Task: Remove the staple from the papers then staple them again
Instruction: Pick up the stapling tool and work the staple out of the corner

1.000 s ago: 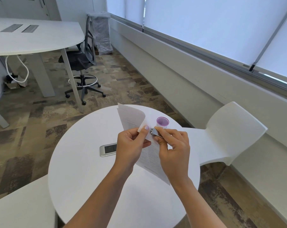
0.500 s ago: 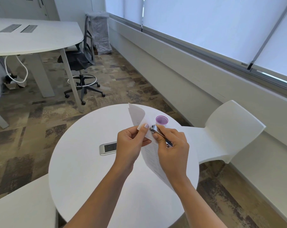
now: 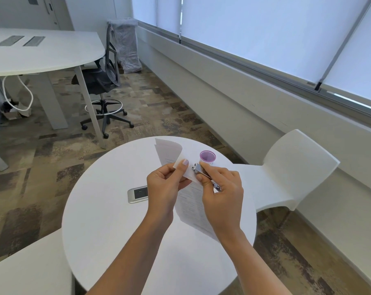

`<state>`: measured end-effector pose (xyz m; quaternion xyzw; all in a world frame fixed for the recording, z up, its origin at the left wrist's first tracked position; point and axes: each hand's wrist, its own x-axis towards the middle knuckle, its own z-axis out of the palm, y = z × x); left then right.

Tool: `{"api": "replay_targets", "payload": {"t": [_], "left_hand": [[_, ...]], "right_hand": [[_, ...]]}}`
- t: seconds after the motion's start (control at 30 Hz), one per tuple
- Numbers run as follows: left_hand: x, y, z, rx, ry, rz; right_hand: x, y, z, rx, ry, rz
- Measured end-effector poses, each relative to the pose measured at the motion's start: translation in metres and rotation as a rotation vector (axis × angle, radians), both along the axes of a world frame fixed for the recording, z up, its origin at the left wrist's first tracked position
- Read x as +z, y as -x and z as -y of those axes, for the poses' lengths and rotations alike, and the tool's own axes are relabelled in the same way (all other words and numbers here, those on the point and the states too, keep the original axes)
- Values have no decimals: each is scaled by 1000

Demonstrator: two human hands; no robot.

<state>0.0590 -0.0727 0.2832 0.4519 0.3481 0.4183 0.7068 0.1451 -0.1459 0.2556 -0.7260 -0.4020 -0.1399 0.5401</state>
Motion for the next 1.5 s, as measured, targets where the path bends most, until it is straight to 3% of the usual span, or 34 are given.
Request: {"api": "replay_targets", "payload": {"t": [0.33, 1.5], "left_hand": [[-5, 1, -3, -22, 21, -22], [-11, -4, -4, 65, -55, 8]], "right_hand": [[-4, -4, -1, -8, 18, 68], [-8, -3, -5, 12, -23, 28]]}}
